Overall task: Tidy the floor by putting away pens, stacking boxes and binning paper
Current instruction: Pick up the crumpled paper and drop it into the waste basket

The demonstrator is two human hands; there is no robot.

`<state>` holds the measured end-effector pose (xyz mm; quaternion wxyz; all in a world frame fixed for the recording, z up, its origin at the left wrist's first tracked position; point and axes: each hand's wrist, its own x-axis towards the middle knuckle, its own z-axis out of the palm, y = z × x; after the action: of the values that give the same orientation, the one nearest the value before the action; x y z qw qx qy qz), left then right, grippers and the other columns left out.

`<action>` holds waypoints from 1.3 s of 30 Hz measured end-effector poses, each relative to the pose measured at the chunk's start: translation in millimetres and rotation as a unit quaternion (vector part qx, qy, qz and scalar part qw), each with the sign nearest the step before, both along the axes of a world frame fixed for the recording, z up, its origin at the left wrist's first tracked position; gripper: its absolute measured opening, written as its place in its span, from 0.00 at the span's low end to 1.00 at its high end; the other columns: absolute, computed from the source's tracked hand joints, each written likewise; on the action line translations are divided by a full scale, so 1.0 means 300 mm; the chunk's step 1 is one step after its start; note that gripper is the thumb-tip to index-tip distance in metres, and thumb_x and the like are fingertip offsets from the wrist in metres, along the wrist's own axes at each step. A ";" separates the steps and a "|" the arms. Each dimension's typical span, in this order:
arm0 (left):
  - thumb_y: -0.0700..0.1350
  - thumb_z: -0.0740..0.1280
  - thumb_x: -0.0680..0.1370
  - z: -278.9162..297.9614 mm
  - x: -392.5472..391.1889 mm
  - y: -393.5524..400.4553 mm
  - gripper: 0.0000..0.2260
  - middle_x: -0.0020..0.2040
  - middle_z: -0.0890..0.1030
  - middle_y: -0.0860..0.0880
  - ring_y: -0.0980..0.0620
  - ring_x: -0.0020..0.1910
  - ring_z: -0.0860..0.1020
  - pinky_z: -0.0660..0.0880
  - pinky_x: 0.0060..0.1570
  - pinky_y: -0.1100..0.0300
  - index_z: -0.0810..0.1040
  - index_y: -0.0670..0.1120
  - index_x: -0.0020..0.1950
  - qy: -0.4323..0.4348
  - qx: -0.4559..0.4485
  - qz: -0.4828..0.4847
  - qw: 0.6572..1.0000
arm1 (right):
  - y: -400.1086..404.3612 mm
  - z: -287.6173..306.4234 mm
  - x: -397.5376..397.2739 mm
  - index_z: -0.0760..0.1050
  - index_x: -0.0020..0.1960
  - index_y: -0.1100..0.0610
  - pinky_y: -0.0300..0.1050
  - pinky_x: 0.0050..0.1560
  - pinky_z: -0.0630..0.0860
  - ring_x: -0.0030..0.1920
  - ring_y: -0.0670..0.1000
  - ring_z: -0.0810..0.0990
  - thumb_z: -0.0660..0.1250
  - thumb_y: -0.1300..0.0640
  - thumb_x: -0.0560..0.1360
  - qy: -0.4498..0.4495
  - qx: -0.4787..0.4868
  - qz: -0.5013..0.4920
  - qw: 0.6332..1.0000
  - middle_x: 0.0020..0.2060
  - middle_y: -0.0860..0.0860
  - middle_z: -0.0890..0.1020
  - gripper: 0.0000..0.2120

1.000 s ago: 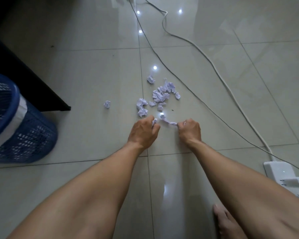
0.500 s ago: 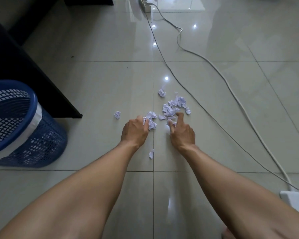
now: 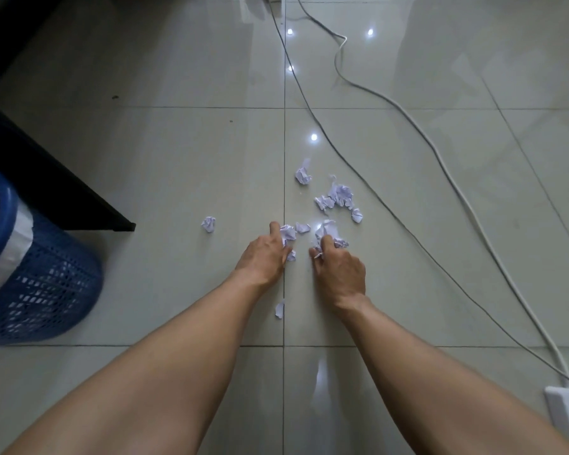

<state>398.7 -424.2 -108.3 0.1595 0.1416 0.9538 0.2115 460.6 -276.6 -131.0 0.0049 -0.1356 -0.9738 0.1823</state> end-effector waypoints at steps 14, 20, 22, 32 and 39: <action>0.48 0.66 0.78 0.207 0.039 -0.188 0.14 0.53 0.84 0.49 0.43 0.49 0.83 0.77 0.50 0.54 0.69 0.47 0.62 0.152 0.186 0.145 0.960 | -0.117 0.199 -0.099 0.66 0.33 0.56 0.38 0.24 0.58 0.22 0.51 0.62 0.67 0.53 0.80 -0.047 -0.495 -0.131 0.858 0.19 0.51 0.72 0.20; 0.46 0.67 0.78 0.453 0.071 -0.377 0.15 0.48 0.85 0.45 0.39 0.45 0.82 0.72 0.41 0.55 0.71 0.43 0.63 0.307 0.201 0.233 0.901 | -0.399 0.481 -0.208 0.69 0.29 0.59 0.41 0.26 0.58 0.22 0.52 0.64 0.67 0.56 0.81 -0.048 -0.585 0.015 0.809 0.19 0.56 0.72 0.23; 0.46 0.66 0.78 0.537 0.086 -0.463 0.15 0.48 0.84 0.43 0.39 0.44 0.82 0.74 0.41 0.55 0.72 0.42 0.63 0.361 0.205 0.261 0.872 | -0.499 0.571 -0.228 0.69 0.24 0.57 0.41 0.26 0.58 0.20 0.52 0.67 0.67 0.56 0.81 -0.039 -0.601 0.058 0.796 0.17 0.54 0.71 0.27; 0.45 0.64 0.81 0.736 0.181 -0.961 0.14 0.56 0.82 0.43 0.43 0.53 0.80 0.71 0.47 0.55 0.71 0.43 0.66 0.329 0.172 0.488 0.790 | -0.969 0.814 -0.229 0.66 0.31 0.56 0.39 0.21 0.61 0.22 0.55 0.68 0.68 0.50 0.82 -0.061 -0.584 0.222 0.778 0.22 0.53 0.69 0.23; 0.44 0.62 0.82 0.632 0.209 -1.145 0.13 0.57 0.83 0.41 0.41 0.54 0.80 0.69 0.45 0.59 0.74 0.40 0.64 0.254 0.072 0.462 0.847 | -1.246 0.779 -0.217 0.69 0.37 0.55 0.35 0.26 0.66 0.25 0.45 0.69 0.67 0.49 0.81 0.025 -0.485 0.261 0.834 0.27 0.48 0.73 0.18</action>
<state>461.6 -767.6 81.2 -0.2151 -0.2558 0.8984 0.2850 395.4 -650.5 102.8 -0.0850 0.1435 -0.7589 0.6295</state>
